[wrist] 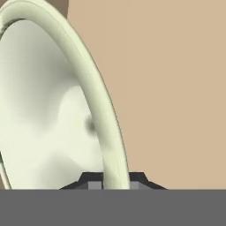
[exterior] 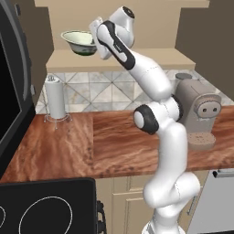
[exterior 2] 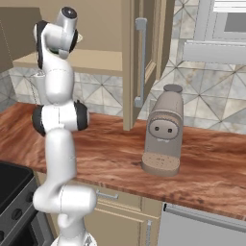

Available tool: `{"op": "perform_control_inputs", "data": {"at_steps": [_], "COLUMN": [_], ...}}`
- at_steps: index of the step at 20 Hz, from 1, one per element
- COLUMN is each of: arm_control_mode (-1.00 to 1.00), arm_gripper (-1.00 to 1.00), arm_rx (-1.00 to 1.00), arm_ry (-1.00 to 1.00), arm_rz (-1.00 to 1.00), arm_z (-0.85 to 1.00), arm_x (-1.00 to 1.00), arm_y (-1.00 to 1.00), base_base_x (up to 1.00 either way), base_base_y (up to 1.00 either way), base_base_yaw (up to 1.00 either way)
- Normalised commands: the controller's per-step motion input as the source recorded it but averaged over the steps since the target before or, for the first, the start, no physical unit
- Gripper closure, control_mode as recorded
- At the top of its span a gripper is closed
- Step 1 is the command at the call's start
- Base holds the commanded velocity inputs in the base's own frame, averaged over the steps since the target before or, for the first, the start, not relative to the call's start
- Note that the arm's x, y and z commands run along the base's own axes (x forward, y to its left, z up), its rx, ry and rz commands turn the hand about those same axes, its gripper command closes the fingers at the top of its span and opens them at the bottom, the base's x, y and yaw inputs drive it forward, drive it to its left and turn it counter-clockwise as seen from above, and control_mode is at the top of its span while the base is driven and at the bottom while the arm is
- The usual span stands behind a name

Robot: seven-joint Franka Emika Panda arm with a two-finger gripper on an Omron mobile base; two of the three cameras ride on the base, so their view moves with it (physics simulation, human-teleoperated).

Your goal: Pick up the bowls from the cabinet and place each bowl in front of a stool on the dining counter.

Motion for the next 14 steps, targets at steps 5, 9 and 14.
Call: {"op": "perform_control_inputs", "data": {"at_steps": [5, 9, 14], "arm_control_mode": [-1.00, -1.00, -1.00], "arm_gripper": [1.00, 1.00, 1.00], "arm_rx": [0.00, 0.00, 0.00], "arm_ry": [0.00, 0.00, 0.00], "arm_rz": [-0.10, -0.08, -0.07], "arm_z": [0.14, 0.29, 0.37], "arm_x": [-0.55, -0.51, -0.52], "arm_y": [-0.12, -0.06, -0.03], "base_base_x": [0.00, 0.00, 0.00], "base_base_y": [0.00, 0.00, 0.00], "base_base_yaw": [0.00, 0.00, 0.00]}}
